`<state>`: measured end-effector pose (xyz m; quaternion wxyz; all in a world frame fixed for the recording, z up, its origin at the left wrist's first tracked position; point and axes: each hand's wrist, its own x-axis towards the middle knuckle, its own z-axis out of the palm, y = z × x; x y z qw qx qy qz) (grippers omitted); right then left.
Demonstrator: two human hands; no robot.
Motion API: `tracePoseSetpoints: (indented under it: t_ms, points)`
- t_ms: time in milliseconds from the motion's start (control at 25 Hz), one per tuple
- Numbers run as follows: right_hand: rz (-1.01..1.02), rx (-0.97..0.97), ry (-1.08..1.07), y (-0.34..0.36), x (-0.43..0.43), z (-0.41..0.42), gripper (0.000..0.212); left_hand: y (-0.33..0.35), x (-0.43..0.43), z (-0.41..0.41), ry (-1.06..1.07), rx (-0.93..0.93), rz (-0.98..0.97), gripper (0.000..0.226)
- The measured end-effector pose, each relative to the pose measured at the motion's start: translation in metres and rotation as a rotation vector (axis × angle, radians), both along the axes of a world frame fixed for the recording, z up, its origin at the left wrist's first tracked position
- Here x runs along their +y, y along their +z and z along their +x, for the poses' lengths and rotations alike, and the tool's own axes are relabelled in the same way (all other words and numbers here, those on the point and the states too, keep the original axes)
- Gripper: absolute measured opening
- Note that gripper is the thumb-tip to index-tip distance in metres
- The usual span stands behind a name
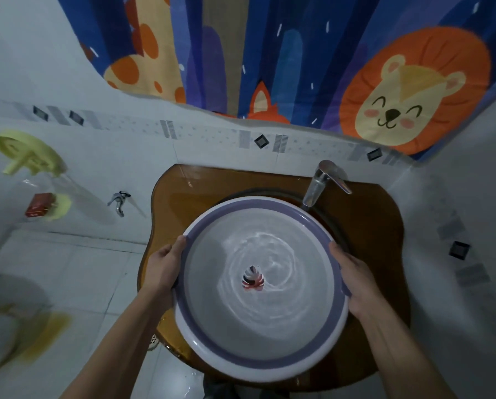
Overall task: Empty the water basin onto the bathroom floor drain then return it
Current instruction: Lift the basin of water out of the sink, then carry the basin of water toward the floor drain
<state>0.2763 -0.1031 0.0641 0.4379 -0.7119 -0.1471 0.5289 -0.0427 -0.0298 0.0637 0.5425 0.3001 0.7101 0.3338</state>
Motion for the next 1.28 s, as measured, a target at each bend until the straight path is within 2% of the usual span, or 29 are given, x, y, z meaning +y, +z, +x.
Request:
tracePoseSetpoints:
  t_ms: [200,400,760,1280]
  points:
    - [0.022,0.000,0.029,0.008,0.002,-0.017,0.022,0.011,0.000,-0.019,0.044,-0.019,0.047,0.030]
    - [0.040,-0.014,0.091,0.015,0.008,-0.030,0.028,0.021,-0.010,-0.038,0.099,0.007,0.067,0.030]
    - [0.077,-0.024,0.322,0.030,0.036,-0.043,0.023,0.030,-0.057,-0.060,0.336,0.010,0.045,0.037]
    - [0.077,-0.029,0.682,0.032,0.054,-0.092,0.030,0.028,-0.153,-0.081,0.700,-0.077,0.099,0.029]
